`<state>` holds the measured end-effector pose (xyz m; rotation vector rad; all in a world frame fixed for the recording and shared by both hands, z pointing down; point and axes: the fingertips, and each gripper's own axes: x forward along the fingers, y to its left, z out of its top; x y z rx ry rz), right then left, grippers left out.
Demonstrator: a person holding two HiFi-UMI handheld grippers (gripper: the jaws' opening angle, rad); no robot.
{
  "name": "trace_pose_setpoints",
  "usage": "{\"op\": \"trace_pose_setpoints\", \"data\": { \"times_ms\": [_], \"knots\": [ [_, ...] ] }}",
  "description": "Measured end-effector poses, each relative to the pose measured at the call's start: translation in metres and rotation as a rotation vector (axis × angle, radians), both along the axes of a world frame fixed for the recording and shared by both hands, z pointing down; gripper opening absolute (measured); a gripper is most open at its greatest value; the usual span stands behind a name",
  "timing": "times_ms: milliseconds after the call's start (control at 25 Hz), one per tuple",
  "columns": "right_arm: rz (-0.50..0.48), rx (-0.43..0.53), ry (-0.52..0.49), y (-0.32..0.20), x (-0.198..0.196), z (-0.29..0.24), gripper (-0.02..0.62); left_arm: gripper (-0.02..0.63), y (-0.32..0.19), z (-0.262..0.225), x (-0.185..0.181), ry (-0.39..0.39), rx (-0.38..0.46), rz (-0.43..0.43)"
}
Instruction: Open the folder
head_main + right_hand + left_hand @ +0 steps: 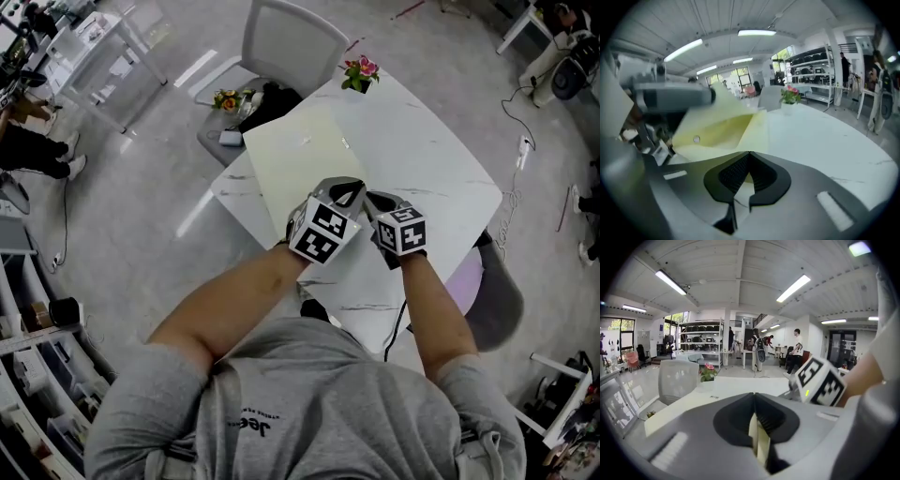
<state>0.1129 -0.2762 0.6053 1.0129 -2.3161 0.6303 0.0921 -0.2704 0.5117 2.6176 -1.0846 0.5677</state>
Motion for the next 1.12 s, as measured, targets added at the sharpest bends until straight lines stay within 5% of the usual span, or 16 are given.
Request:
{"op": "trace_pose_setpoints", "data": {
  "times_ms": [80, 480, 840, 1120],
  "knots": [
    [-0.024, -0.016, 0.089, 0.008, 0.002, 0.027, 0.003, 0.063, 0.004, -0.002, 0.0, 0.025, -0.007, -0.002],
    [-0.062, -0.02, 0.13, 0.017, -0.003, 0.038, 0.003, 0.063, 0.057, -0.034, -0.067, 0.123, 0.054, -0.067],
    [-0.054, 0.0, 0.257, 0.019, -0.01, 0.038, 0.004, 0.063, 0.125, -0.057, -0.192, 0.093, 0.155, -0.226],
    [0.003, -0.017, 0.303, 0.015, -0.008, 0.04, 0.004, 0.071, 0.166, -0.011, -0.308, 0.047, 0.084, -0.463]
  ]
}}
